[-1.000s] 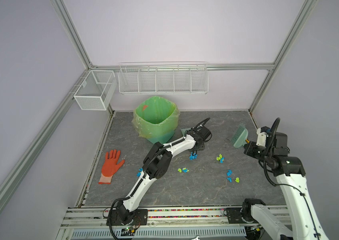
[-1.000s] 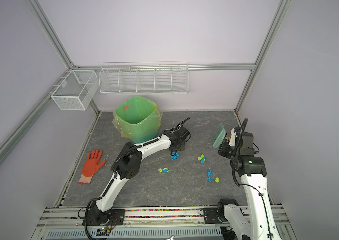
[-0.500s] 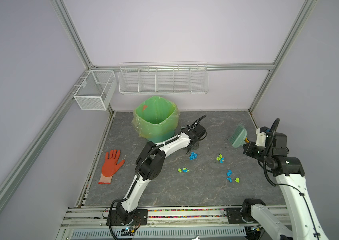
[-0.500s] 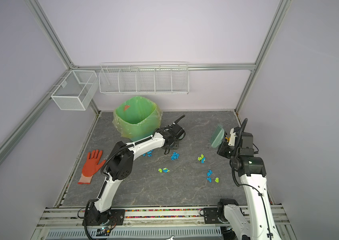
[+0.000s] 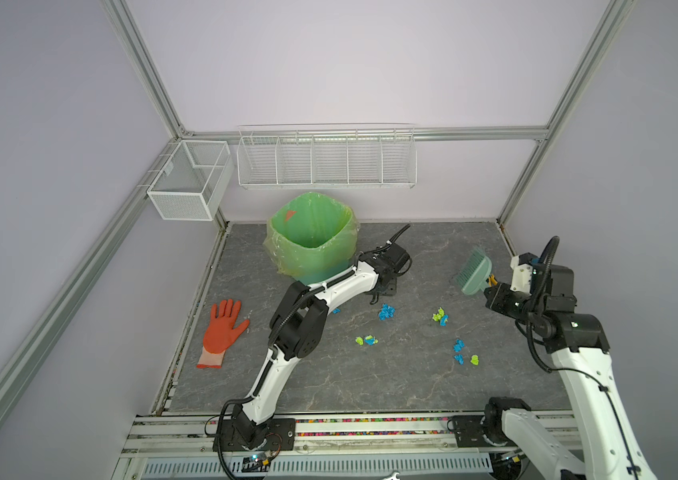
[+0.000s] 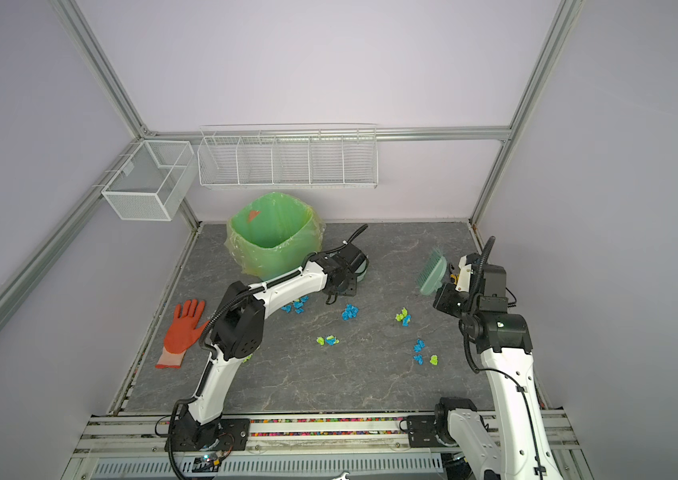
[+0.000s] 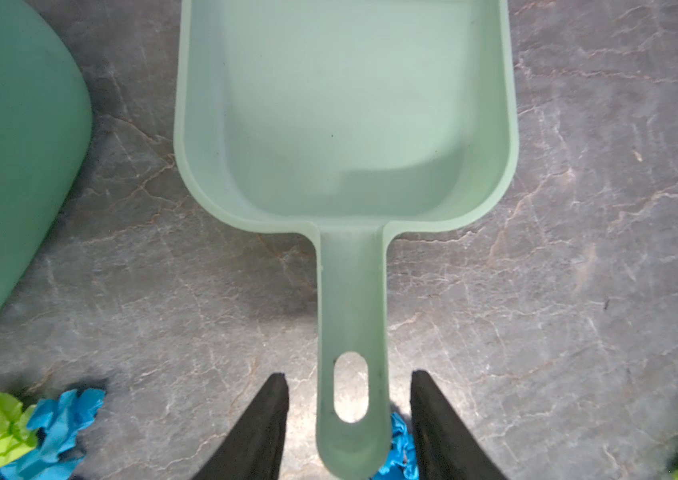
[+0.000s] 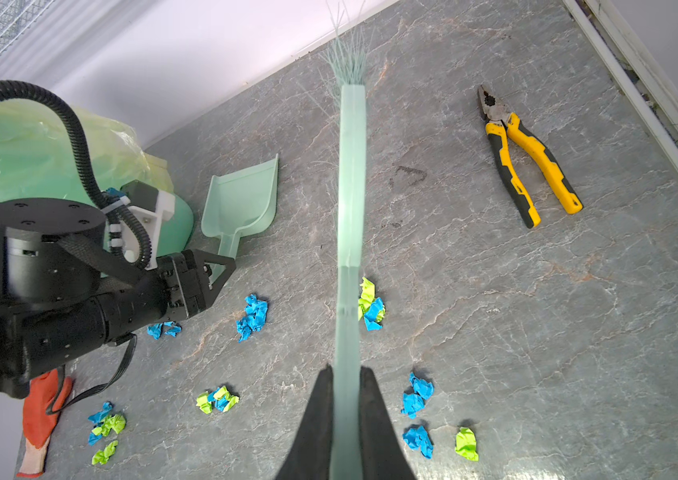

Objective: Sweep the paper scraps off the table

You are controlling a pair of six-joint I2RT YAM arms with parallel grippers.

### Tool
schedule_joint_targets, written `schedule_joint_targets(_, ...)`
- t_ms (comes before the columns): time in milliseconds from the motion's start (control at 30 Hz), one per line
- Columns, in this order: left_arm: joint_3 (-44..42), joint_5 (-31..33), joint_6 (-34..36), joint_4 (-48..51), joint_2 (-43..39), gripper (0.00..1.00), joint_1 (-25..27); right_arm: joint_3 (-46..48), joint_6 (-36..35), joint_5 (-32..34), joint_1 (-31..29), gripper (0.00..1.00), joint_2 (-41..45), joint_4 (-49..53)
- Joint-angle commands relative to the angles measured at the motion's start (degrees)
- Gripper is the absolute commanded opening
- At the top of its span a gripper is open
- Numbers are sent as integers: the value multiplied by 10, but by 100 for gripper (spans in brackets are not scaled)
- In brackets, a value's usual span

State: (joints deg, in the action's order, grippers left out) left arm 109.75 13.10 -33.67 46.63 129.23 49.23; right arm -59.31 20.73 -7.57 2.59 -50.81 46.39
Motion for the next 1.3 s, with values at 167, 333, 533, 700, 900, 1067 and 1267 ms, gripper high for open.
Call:
schedule_joint_targets(167,15,-6,21,21,26,48,0,-10,-11,-9,2,8,-8,-18)
schedule_joint_targets(333,20,-14,22,28,36,47,0,-14,-8,-10,2,7,-13,-21)
schedule_joint_targets(533,19,-6,22,30,36,47,0,-12,-6,-11,2,7,-15,-24)
schedule_joint_targets(700,23,0,22,30,38,46,0,-10,-4,-13,2,7,-16,-27)
schedule_joint_targets(900,37,1,19,35,48,43,0,-8,-5,-14,2,7,-17,-27)
schedule_joint_targets(1067,53,1,18,45,58,40,1,-7,-4,-13,2,7,-16,-27)
schedule_joint_targets(1267,56,7,18,53,61,35,0,-7,-4,-15,2,7,-16,-29)
